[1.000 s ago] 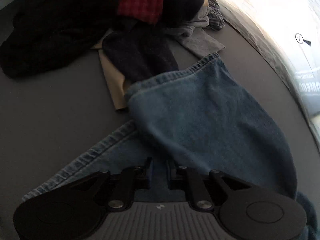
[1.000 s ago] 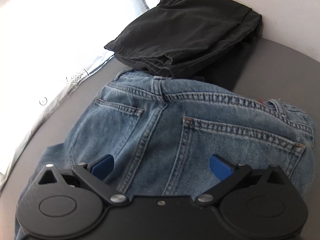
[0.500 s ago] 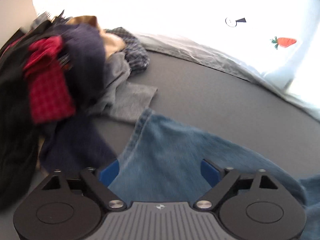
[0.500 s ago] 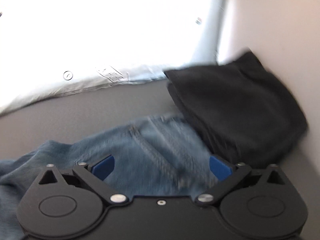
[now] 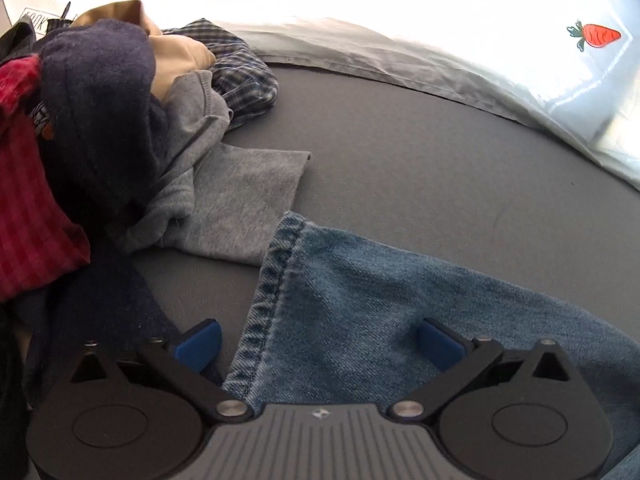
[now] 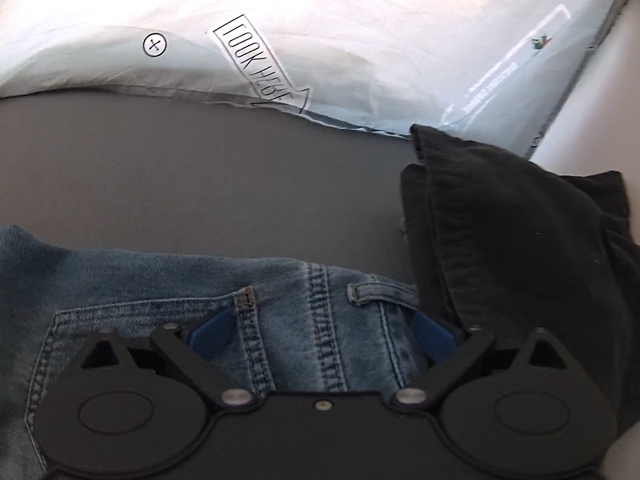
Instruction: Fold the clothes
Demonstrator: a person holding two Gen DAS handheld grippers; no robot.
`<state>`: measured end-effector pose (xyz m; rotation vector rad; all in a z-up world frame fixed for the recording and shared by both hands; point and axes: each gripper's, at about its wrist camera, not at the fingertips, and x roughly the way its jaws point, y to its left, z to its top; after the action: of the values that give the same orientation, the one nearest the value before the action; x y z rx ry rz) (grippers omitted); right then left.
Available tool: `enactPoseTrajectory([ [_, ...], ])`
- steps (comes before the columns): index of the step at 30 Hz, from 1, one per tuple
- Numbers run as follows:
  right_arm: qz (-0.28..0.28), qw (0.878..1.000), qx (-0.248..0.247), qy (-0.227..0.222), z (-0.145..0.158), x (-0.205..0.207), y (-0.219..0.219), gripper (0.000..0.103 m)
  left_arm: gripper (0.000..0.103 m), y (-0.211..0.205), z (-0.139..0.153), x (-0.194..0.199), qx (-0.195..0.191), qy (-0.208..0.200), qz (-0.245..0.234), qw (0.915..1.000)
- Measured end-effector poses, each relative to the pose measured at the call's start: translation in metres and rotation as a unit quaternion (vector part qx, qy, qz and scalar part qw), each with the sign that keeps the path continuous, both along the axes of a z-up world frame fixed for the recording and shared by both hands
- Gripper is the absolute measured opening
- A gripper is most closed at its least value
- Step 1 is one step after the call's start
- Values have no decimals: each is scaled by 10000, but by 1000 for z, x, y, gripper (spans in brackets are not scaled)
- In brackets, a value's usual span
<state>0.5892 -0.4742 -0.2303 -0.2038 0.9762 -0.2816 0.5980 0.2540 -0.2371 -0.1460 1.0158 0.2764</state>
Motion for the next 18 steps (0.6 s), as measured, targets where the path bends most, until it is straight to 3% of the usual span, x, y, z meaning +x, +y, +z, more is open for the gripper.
enactPoseTrajectory([
  [2,-209,9992,354,-27,-1,0,-10,96,103,1,0,2,-24,17,46,10000],
  [4,-362,9955,876,-49,0,-2,-20,87,103,2,0,5,-60,111,113,9999],
  [7,-323,9945,978,-169,3,-10,-12,62,100,0,1,8,-59,149,188,9997],
  [8,-267,9952,912,-225,4,-12,-7,47,98,-1,1,7,-42,107,189,9998],
  [9,-304,9971,636,-303,4,-14,-2,20,90,-3,1,5,-16,28,175,9998],
  [11,-351,9977,407,-422,5,-20,1,17,67,-6,6,-1,37,-150,221,9996],
  [13,-439,9967,323,-607,9,-24,2,13,24,-5,10,-6,-26,-275,368,9989],
  [15,-538,9952,162,-801,16,-27,3,10,17,-3,11,-8,-197,-353,523,9978],
  [18,-772,9897,59,-1205,33,-31,-5,9,15,-8,16,-8,75,-447,640,9969],
])
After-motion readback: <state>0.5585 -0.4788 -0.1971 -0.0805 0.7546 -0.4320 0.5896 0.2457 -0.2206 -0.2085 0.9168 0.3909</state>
